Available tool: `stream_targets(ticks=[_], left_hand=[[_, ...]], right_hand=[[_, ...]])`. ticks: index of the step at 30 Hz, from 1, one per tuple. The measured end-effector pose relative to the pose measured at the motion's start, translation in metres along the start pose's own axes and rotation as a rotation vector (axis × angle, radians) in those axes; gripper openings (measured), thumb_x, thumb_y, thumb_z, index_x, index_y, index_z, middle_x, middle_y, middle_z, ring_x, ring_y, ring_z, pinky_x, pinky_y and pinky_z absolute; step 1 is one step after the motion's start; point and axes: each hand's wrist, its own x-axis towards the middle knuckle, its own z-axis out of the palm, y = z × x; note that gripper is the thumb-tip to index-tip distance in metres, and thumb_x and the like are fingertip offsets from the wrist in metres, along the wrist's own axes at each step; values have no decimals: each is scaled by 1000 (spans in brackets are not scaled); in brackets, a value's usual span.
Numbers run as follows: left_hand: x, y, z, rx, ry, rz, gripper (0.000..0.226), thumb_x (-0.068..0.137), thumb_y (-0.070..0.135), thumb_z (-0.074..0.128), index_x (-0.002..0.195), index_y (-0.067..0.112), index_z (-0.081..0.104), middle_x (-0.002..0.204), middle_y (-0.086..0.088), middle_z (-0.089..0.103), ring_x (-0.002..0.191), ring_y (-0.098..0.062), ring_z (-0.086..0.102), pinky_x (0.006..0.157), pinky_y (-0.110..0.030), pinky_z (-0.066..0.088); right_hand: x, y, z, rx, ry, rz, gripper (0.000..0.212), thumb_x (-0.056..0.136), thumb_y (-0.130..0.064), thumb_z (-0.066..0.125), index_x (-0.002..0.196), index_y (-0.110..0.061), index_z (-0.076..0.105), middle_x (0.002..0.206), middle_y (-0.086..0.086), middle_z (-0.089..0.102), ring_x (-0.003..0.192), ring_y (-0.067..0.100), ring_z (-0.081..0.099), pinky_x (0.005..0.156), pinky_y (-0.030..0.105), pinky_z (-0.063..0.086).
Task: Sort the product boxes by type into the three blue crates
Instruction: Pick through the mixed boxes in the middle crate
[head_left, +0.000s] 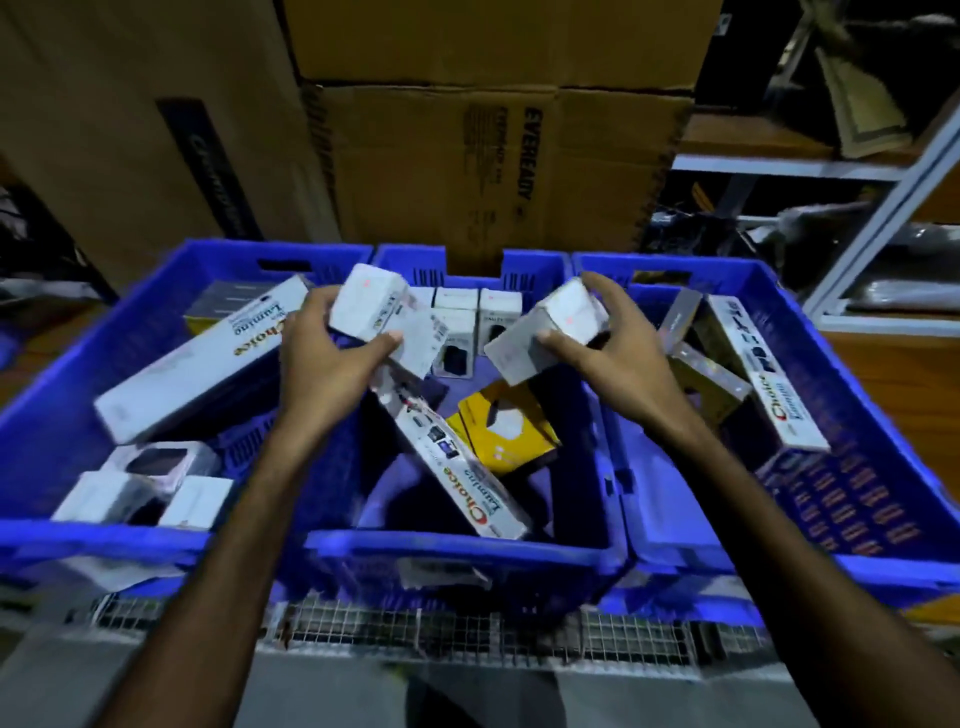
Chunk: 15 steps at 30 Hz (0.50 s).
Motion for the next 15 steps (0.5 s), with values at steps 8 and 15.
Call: stream_targets(ticks=[8, 15], left_hand=[[68, -15, 53, 344, -407, 89, 80, 68, 27, 90, 140, 14, 59, 128, -20, 61, 124, -34, 59, 105, -38, 49], [66, -15, 50, 388, -349, 130, 70, 89, 24, 78, 151, 19, 46, 150, -15, 42, 140, -34, 45, 115, -47, 38]], right_hand=[[75, -7, 66, -306, -152, 32, 87, 81, -53, 76, 154, -25, 37, 142, 19, 49, 131, 40, 52, 108, 49, 45], [74, 2, 73, -344, -154, 61, 76, 86, -50, 70, 152, -23, 42, 149, 14, 43, 130, 36, 52, 107, 52, 46]])
